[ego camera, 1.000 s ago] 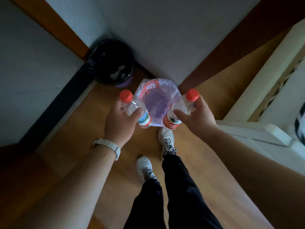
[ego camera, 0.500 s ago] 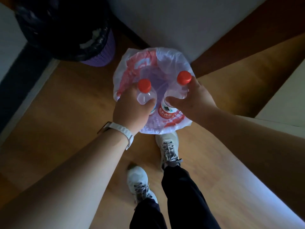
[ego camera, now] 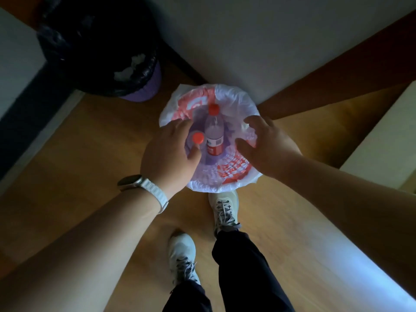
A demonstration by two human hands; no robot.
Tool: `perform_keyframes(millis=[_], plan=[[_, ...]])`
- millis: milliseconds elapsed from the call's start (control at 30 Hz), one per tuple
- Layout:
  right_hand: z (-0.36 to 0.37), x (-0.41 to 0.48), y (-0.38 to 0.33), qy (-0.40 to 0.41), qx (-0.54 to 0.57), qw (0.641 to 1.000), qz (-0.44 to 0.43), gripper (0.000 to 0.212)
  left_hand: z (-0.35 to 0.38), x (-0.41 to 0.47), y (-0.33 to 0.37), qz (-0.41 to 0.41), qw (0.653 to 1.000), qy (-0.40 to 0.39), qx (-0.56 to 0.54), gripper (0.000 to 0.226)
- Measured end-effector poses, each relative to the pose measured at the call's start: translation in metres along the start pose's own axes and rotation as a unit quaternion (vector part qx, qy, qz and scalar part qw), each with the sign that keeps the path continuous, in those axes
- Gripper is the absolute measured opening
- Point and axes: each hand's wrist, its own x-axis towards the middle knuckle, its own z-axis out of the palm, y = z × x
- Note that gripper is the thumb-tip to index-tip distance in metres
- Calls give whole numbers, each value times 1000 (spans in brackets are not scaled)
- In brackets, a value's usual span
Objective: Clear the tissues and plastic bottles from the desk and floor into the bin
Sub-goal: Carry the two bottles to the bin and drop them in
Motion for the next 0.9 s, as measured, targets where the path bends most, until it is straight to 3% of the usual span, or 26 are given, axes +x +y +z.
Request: perform_keyframes(millis=[167,500,667,900], plan=[[-50,-39,-41,15,-79,995,-59,51,-64,-17,15,66,997,9,48,44],[-179,-172,-132,147,-146,966,-152,46,-236,-107,89,162,976,74,128,43],[-235,-264,-168,195,-171,954,-153,46,-314,-159,126,189,967,84,149,46],[-294,-383,-184,251,-190,939,-136,48,-384,-222,190,289,934,103,185,48]])
